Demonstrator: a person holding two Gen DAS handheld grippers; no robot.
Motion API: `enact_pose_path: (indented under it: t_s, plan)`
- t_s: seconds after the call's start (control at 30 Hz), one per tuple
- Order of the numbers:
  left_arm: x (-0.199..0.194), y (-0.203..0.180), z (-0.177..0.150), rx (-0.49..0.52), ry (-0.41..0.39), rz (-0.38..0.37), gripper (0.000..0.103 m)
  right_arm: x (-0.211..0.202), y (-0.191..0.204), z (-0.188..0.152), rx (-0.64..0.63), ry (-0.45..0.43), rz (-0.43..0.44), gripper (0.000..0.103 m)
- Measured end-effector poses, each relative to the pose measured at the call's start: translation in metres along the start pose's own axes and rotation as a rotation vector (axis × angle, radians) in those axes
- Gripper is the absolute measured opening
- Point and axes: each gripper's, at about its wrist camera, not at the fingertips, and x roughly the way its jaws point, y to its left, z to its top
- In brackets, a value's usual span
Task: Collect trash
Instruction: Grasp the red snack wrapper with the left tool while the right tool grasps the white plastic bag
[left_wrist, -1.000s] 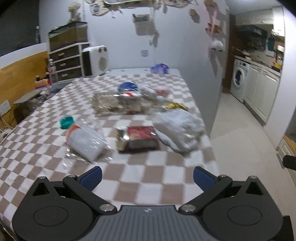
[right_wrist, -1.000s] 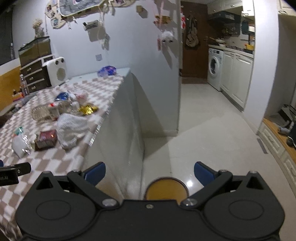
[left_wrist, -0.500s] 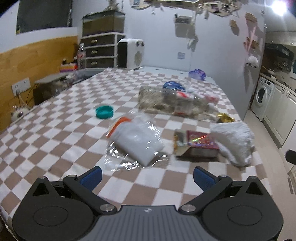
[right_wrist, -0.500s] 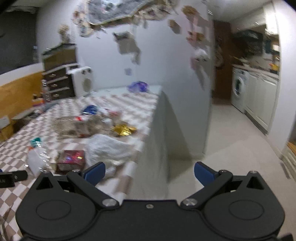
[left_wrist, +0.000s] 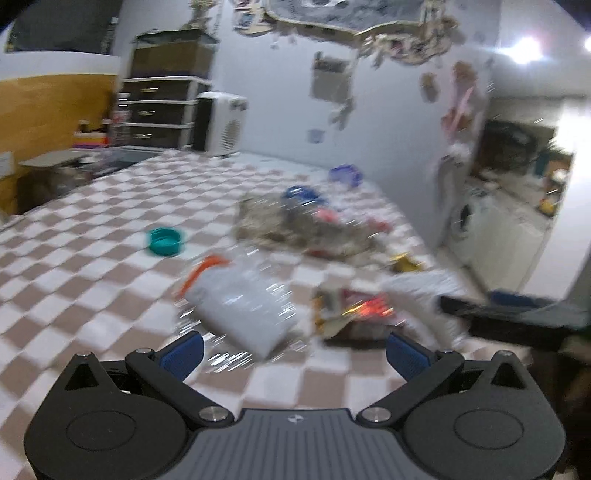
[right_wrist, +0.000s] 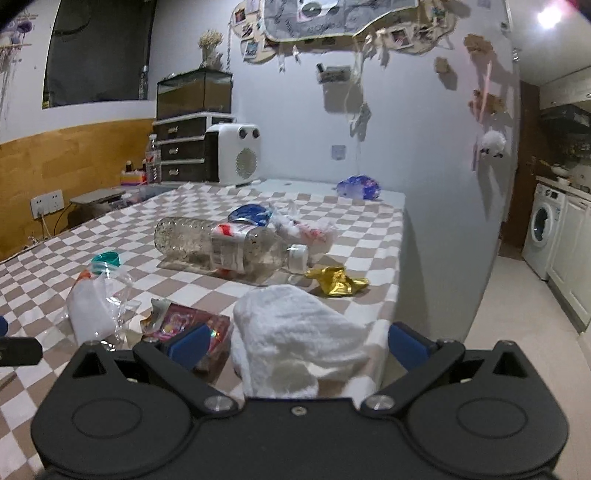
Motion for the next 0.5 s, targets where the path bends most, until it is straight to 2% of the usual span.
enact_pose_path:
  t_s: [0.07, 0.23, 0.27, 0.3, 0.37, 0.5]
  plan:
    - [0.007, -0.002, 0.007, 0.000, -0.010, -0.061, 0.103, 0.011, 0.001, 0.001, 0.003, -0.003, 0.007, 0.098]
    - [0.041, -0.012, 0.024, 0.003, 0.004, -0.165, 0.103, 0.028, 0.001, -0.001, 0.018, 0.023, 0.085, 0.070]
    - [0.049, -0.013, 0.025, -0.008, 0.014, -0.182, 0.103, 0.030, 0.000, -0.003, 0.032, 0.041, 0.102, 0.058]
    - [0.058, -0.014, 0.027, -0.021, 0.029, -0.196, 0.103, 0.034, -0.001, -0.004, 0.050, 0.078, 0.116, 0.039]
    - [0.074, -0.014, 0.028, -0.038, 0.051, -0.209, 0.103, 0.037, -0.009, -0.010, 0.143, 0.163, 0.138, 0.024]
    - [0.104, -0.012, 0.027, -0.075, 0.087, -0.203, 0.103, 0.026, -0.009, -0.020, 0.141, 0.148, 0.137, 0.021]
